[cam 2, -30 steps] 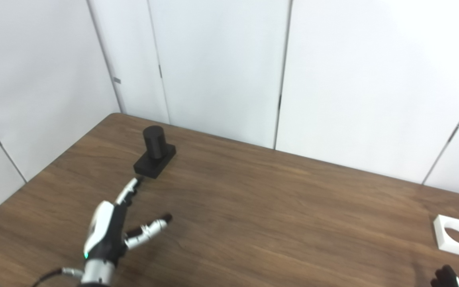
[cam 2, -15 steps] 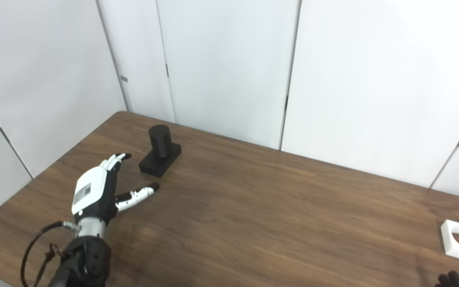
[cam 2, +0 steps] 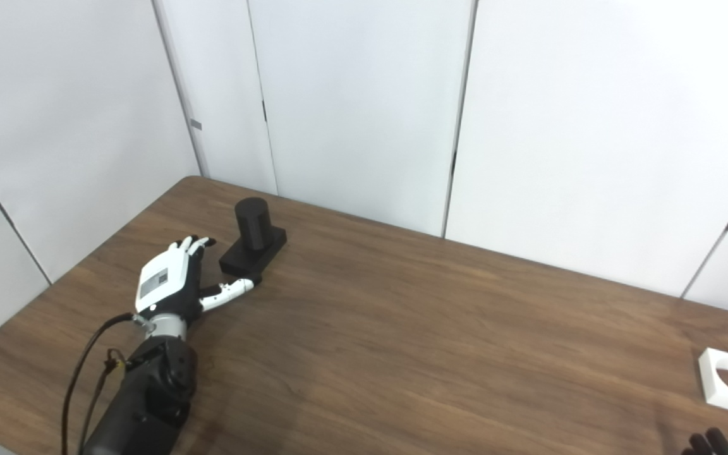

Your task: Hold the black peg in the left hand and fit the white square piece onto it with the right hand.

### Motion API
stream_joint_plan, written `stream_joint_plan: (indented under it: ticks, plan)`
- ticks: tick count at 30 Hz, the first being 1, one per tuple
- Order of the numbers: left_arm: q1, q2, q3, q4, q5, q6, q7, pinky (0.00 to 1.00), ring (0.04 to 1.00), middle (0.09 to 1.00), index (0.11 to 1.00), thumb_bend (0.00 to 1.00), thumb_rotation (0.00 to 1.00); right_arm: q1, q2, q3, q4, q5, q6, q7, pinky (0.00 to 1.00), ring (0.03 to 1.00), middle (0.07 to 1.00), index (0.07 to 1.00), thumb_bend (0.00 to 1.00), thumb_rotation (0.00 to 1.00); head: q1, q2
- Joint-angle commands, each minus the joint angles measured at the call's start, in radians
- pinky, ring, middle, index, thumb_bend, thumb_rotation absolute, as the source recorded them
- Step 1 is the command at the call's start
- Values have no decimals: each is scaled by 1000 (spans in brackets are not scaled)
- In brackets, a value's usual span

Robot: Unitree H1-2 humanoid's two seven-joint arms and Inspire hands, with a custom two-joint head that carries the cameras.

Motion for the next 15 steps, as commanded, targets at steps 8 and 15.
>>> stream_joint_plan:
  ticks: [8, 15]
  plan:
    - [-121, 32, -10, 122, -7, 0, 58, 962, 978, 959, 868, 917, 689, 22, 7, 14, -25, -7, 43, -6, 1000, 998, 972, 988, 735, 1000, -9, 7]
    - [-179, 27, -15, 203, -62, -1, 74, 928, 961, 932, 856, 926, 663, 26, 6, 20, -22, -17, 29, -5, 1000, 991, 967, 988, 739, 1000, -17, 10]
